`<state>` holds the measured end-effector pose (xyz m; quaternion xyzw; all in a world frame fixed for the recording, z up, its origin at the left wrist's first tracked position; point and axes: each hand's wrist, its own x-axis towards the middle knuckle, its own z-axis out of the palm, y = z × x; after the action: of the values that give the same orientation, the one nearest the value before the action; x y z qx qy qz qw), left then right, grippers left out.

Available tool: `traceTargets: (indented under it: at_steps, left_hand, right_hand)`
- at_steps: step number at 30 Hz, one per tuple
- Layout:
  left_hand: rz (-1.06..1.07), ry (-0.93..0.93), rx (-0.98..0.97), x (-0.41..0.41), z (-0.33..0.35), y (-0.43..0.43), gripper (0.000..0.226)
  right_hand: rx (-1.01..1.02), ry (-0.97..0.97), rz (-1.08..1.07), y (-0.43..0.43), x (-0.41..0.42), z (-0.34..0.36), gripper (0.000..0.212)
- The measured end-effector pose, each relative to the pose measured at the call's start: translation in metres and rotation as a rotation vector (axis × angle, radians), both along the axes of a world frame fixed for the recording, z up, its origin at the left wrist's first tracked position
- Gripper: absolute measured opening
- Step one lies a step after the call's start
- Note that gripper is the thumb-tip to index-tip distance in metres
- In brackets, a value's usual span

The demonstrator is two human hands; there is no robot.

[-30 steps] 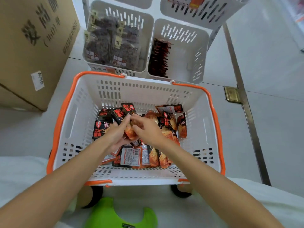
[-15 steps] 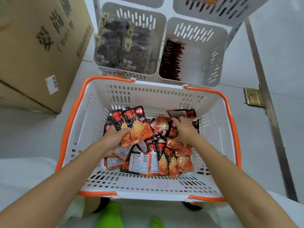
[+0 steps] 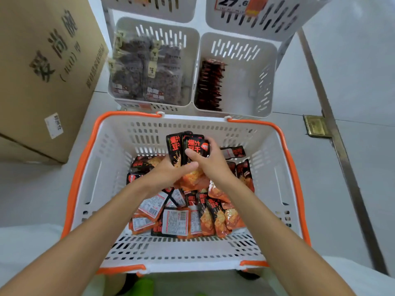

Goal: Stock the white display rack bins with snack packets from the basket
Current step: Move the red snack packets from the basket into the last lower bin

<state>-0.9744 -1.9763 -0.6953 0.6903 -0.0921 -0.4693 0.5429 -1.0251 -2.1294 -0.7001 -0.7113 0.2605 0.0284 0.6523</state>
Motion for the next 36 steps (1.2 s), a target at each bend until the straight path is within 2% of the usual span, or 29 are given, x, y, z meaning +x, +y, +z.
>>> traceTargets:
  at_steps: [3, 4, 7, 9, 13, 15, 17, 20, 23, 26, 28, 32, 34, 36]
  left_hand:
    - [0.017, -0.238, -0.012, 0.003, 0.007, -0.005, 0.057]
    - [0.058, -0.275, -0.034, 0.003, 0.012, -0.006, 0.054]
    - [0.005, -0.292, -0.043, 0.011, 0.024, -0.012, 0.039]
    - [-0.098, -0.308, -0.033, 0.022, 0.036, -0.021, 0.038]
    - [-0.132, -0.475, -0.184, 0.063, 0.074, -0.067, 0.057]
    - [-0.2, -0.575, -0.246, 0.091, 0.085, -0.097, 0.06]
    - [-0.236, -0.693, -0.193, 0.119, 0.086, -0.131, 0.067]
    - [-0.236, -0.766, -0.128, 0.148, 0.079, -0.177, 0.082]
    - [-0.258, -0.879, 0.064, 0.174, 0.048, -0.192, 0.112]
    - [-0.345, -0.918, 0.368, 0.186, 0.006, -0.173, 0.124]
    - [-0.324, -0.875, 0.408, 0.181, -0.01, -0.163, 0.127]
    - [-0.31, -0.877, 0.382, 0.177, -0.031, -0.156, 0.136]
    - [-0.319, -0.871, 0.365, 0.179, -0.038, -0.154, 0.139]
    - [-0.321, -0.871, 0.343, 0.18, -0.04, -0.153, 0.141]
  right_hand:
    - [0.202, -0.066, -0.022, 0.002, 0.002, 0.014, 0.05]
    - [0.219, -0.083, -0.002, -0.003, 0.002, 0.02, 0.055]
    - [0.037, -0.12, 0.188, -0.03, 0.005, 0.043, 0.102]
    - [-0.088, -0.114, 0.274, -0.05, 0.014, 0.065, 0.116]
    - [-0.156, -0.091, 0.306, -0.105, 0.051, 0.107, 0.095]
    - [-0.156, -0.094, 0.338, -0.135, 0.068, 0.124, 0.076]
    - [-0.205, -0.099, 0.345, -0.162, 0.083, 0.136, 0.05]
    - [-0.432, -0.157, 0.2, -0.2, 0.1, 0.132, 0.018]
    - [-0.704, -0.183, 0.074, -0.229, 0.109, 0.1, 0.018]
    - [-0.853, -0.161, 0.063, -0.235, 0.114, 0.049, 0.023]
    - [-0.804, -0.122, 0.139, -0.231, 0.116, 0.011, 0.024]
    - [-0.459, 0.101, 0.367, -0.233, 0.116, -0.02, 0.021]
    - [-0.322, 0.243, 0.391, -0.24, 0.118, -0.013, 0.04]
    - [-0.312, 0.333, 0.458, -0.242, 0.124, -0.011, 0.064]
